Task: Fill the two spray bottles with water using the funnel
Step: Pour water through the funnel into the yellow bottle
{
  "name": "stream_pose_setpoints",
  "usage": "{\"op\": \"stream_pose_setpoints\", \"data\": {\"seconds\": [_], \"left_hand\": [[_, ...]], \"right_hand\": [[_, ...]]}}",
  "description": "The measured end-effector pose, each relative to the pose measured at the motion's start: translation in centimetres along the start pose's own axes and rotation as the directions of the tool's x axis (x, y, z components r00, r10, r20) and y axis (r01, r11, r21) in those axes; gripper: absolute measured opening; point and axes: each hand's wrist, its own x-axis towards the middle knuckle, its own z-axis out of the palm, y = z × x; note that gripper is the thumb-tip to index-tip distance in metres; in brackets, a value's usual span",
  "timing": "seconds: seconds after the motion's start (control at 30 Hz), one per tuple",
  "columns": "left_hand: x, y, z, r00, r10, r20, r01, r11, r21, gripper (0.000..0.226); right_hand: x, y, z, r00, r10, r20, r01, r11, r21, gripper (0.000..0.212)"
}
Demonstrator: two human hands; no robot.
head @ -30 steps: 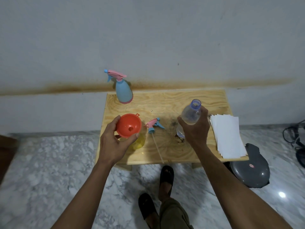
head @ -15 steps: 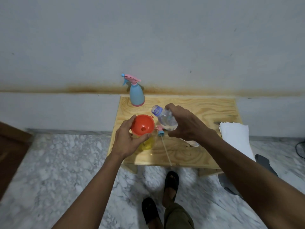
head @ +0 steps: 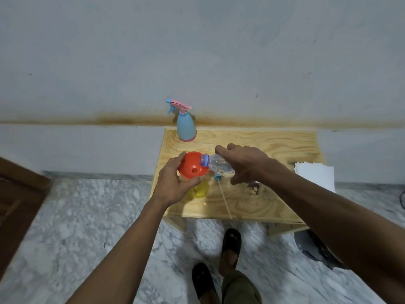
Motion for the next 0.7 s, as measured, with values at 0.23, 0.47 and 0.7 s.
{"op": "stream_pose_setpoints", "data": {"seconds": [0.23, 0.47, 0.7], "left_hand": [[0.0, 0.0, 0.0, 1.000, -0.011, 0.011, 0.010, 1.000, 0.026, 0.096], [-0.1, 0.1, 0.1, 1.000, -0.022, 0.002, 0.022, 0.999, 0.031, 0.096], [-0.1, 0.2, 0.1, 1.000, -0.025, -0.009, 0.026, 0.999, 0.042, 0.096]], "right_hand": [[0.1, 0.0, -0.6, 0.998, 0.043, 0.040, -0.042, 0.999, -0.032, 0.089], [0.0, -0.2, -1.0, 0.996, 0.064, 0.059, -0.058, 0.993, -0.103, 0.090], [0.0, -0.4, -1.3, 0.993, 0.083, 0.080, -0.071, 0.988, -0.140, 0.089]]}}
